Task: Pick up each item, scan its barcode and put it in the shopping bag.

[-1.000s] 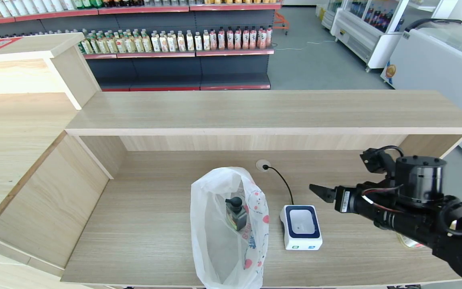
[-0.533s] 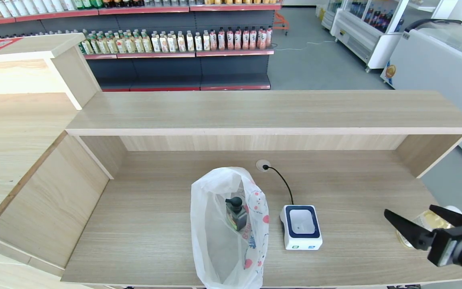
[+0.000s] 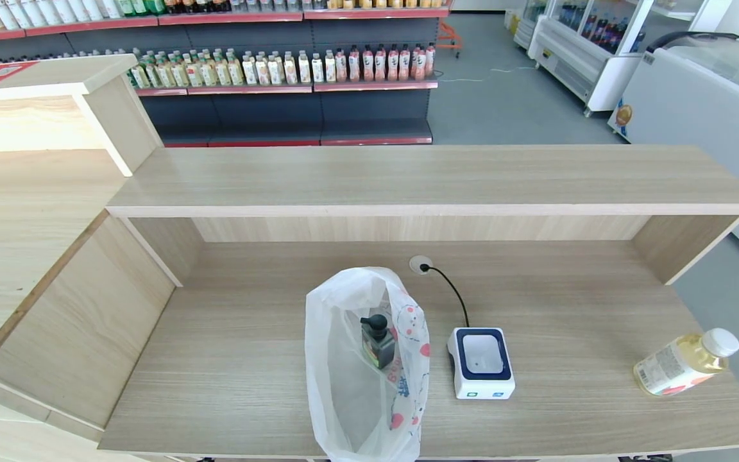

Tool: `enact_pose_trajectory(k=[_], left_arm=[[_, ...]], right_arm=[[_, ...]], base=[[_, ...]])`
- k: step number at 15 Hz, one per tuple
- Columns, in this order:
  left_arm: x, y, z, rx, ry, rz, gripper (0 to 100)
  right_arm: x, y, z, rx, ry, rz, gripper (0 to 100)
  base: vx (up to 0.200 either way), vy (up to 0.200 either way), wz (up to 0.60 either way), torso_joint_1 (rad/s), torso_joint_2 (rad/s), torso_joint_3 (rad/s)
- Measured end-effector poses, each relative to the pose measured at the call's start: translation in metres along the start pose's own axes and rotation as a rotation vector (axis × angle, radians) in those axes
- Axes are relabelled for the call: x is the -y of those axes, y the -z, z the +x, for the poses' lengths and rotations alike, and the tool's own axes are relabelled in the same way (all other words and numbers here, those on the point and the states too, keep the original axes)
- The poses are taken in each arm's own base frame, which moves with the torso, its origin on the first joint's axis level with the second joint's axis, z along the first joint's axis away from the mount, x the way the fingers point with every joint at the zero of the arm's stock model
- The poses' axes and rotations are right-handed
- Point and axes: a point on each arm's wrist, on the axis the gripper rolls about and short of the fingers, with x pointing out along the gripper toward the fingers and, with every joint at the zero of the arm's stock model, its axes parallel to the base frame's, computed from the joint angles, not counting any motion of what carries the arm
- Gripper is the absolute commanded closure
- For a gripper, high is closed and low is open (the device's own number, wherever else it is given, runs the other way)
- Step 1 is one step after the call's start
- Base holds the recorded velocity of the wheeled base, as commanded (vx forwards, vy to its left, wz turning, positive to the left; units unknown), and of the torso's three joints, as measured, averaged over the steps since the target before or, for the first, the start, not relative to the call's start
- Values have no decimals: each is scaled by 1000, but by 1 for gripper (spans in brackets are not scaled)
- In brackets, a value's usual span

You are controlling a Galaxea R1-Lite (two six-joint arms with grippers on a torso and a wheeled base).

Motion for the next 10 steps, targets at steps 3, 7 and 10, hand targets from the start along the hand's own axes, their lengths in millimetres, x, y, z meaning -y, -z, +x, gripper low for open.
enact_pose_trajectory(k=[3, 7, 10], left_arm=[[0, 0, 0, 0, 0, 0, 0], [0, 0, 0, 0, 0, 0, 0], [0, 0, 0, 0, 0, 0, 0]], right_arm=[[2, -2, -13, 93, 28, 24, 0], [3, -2, -16, 143, 25, 30, 0], [0, -16, -18, 219, 30, 47, 0]], base=[[0, 0, 0, 0, 0, 0], [0, 0, 0, 0, 0, 0], [0, 0, 0, 0, 0, 0]])
